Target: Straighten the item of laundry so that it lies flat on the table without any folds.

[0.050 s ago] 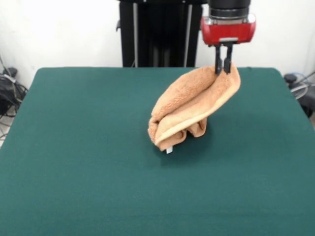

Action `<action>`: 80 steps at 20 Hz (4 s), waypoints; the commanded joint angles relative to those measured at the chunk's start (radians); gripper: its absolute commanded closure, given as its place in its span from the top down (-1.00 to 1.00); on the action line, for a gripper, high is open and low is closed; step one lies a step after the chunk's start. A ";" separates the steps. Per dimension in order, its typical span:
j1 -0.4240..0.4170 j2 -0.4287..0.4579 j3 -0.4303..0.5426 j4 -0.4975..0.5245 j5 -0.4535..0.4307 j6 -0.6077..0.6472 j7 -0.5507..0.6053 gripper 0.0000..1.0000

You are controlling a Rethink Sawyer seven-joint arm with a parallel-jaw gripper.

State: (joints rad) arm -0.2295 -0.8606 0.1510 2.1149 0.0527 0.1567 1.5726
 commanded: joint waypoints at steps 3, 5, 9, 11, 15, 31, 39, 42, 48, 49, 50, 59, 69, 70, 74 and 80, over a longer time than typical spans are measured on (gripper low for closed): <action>0.085 0.029 0.058 -0.006 0.096 0.078 0.246 -1.00; 0.095 0.023 0.053 -0.017 0.109 0.100 0.241 -1.00; 0.112 0.003 0.038 -0.028 0.131 0.138 0.232 -1.00; 0.119 0.003 0.031 -0.029 0.136 0.140 0.228 -1.00; 0.143 0.023 0.005 -0.048 0.144 0.133 0.226 -1.00; 0.092 0.139 0.030 -0.052 0.100 -0.001 0.190 -1.00; 0.117 0.106 0.035 -0.042 0.126 0.027 0.219 -1.00; 0.128 0.110 0.035 -0.049 0.135 0.027 0.227 -1.00; 0.164 0.118 0.019 -0.072 0.154 0.037 0.245 -1.00; 0.169 0.118 0.017 -0.074 0.156 0.038 0.247 -1.00; 0.178 0.118 0.013 -0.076 0.161 0.040 0.251 -1.00; 0.230 0.118 -0.009 -0.087 0.201 0.043 0.266 -1.00; 0.340 0.129 -0.085 -0.123 0.259 0.055 0.289 -1.00; 0.355 0.135 -0.094 -0.131 0.268 0.056 0.294 -1.00; 0.365 0.147 -0.097 -0.132 0.281 0.040 0.286 -1.00; 0.285 0.164 -0.054 -0.108 0.243 -0.008 0.221 -1.00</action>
State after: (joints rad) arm 0.1117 -0.7686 0.0998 2.0237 0.2702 0.1941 1.5743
